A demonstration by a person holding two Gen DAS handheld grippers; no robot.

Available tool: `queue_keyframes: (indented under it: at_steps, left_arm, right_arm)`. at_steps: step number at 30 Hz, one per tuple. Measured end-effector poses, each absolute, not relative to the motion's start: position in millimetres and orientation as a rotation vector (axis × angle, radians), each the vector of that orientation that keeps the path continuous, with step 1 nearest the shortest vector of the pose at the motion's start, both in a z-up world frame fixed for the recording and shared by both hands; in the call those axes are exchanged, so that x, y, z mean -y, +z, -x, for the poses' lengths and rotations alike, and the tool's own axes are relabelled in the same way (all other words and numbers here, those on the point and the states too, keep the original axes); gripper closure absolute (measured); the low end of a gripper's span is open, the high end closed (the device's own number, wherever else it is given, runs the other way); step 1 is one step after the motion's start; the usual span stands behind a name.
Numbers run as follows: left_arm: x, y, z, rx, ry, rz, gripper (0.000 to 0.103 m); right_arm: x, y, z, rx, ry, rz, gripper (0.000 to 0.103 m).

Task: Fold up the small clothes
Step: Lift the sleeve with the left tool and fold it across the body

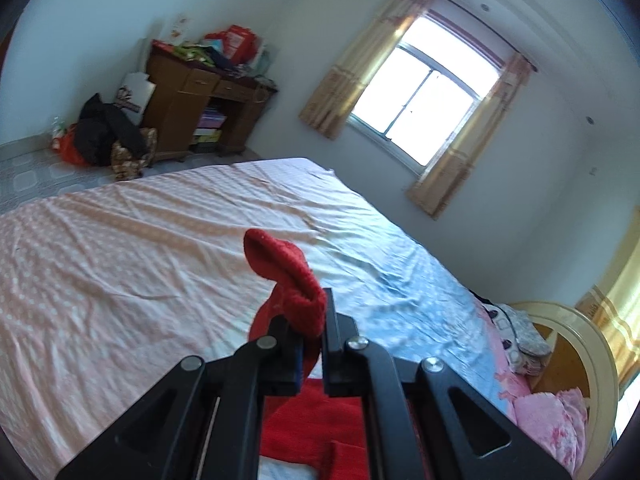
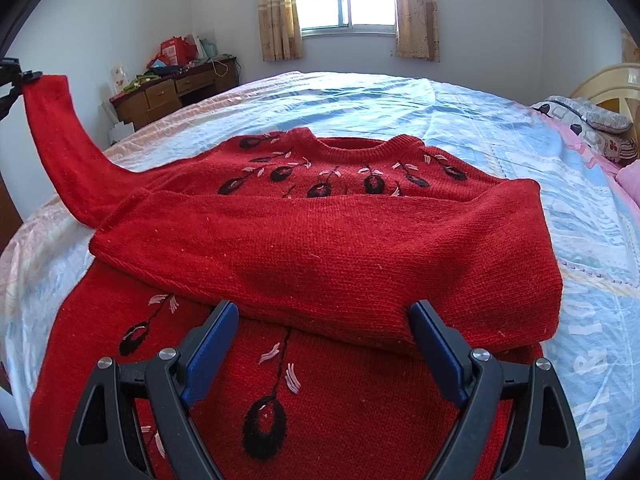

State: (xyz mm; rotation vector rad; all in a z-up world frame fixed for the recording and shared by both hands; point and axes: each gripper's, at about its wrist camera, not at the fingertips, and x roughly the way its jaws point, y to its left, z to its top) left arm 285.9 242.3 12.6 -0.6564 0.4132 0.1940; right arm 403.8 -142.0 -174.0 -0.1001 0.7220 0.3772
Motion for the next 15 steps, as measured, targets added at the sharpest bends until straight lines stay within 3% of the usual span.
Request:
queue_keyframes:
  at_steps: [15]
  left_arm:
    - [-169, 41, -315, -0.436, 0.064, 0.611, 0.097]
  right_arm:
    - [167, -150, -392, -0.628, 0.438, -0.03, 0.015]
